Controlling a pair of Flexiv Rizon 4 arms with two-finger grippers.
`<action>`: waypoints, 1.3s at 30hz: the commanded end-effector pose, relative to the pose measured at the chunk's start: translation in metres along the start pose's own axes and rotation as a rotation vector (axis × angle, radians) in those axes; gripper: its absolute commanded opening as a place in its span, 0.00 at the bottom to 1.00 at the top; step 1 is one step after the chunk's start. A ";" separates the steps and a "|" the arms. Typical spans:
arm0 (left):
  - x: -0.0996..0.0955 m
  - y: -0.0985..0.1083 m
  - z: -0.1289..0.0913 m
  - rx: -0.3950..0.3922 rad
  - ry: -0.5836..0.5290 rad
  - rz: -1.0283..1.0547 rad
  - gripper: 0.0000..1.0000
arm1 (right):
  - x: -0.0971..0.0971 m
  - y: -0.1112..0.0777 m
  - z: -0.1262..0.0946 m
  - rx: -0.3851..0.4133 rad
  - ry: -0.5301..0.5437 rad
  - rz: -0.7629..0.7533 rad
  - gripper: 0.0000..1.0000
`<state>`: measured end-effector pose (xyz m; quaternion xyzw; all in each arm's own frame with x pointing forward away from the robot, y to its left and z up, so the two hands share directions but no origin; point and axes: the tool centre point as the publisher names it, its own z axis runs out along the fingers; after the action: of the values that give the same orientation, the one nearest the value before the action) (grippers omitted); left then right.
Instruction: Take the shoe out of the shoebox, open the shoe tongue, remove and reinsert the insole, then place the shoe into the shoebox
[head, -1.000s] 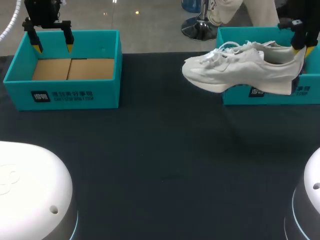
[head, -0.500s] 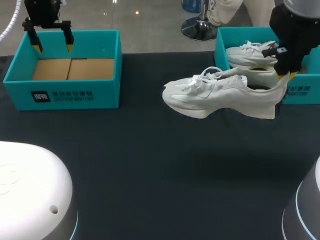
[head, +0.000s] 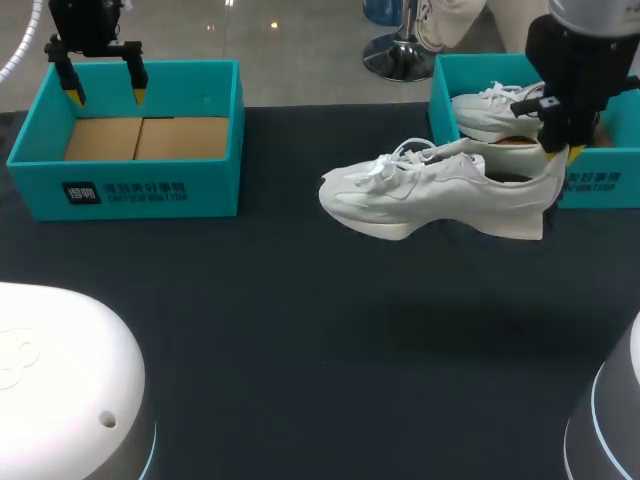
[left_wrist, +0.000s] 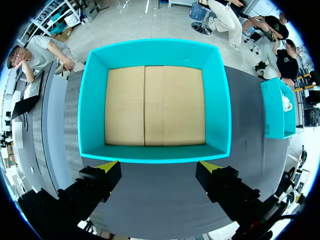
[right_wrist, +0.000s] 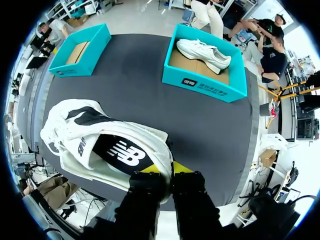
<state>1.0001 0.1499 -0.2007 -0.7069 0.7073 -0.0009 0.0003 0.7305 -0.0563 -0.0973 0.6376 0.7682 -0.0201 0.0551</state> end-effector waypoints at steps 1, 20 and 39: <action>0.000 0.000 0.000 -0.001 -0.001 0.000 1.00 | 0.001 0.003 -0.002 0.007 -0.001 0.001 0.00; 0.000 0.000 0.000 -0.001 -0.001 0.000 1.00 | 0.015 0.017 0.054 -0.014 0.016 -0.040 0.00; 0.000 0.000 0.000 -0.001 -0.001 0.000 1.00 | 0.027 0.027 0.153 -0.029 0.013 -0.070 0.00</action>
<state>1.0001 0.1499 -0.2007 -0.7069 0.7073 -0.0009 0.0003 0.7578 -0.0428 -0.2375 0.6107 0.7896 -0.0093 0.0592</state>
